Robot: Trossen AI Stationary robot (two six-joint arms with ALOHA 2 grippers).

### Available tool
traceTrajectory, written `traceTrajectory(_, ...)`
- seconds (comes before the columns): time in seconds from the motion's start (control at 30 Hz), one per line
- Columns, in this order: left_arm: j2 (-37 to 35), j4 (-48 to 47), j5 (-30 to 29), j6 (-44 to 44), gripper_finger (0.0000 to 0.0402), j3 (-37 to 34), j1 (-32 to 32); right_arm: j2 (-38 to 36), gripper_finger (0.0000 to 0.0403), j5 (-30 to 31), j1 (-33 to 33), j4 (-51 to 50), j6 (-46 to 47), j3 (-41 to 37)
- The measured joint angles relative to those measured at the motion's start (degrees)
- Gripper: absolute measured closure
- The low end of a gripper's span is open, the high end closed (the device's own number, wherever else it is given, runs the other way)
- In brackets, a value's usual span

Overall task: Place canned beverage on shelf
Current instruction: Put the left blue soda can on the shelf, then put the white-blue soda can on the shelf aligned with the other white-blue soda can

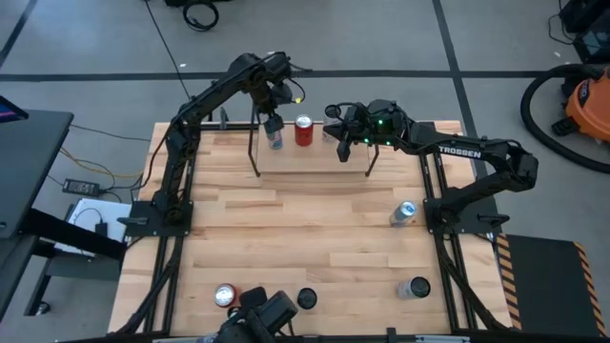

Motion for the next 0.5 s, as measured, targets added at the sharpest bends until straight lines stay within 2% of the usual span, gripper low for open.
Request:
traceTrajectory(0.07, -0.2, 0.1, 0.0, -1.6, 0.0086, 1.8, 0.0, 0.0, 0.0393, -0.7, 0.0, 0.0, 1.1, 0.0)
traceTrajectory(0.3, -4.2, -2.0, 0.2, -4.9, 0.0086, 1.0, -0.7, -0.6, 0.0393, -6.7, 0.3, 0.0, 2.8, 0.0)
traceTrajectory(0.5, -5.7, -3.0, 0.9, -7.1, 0.0086, 1.0, -2.9, -1.1, 0.0393, -14.6, 1.3, 0.2, 2.9, 0.0)
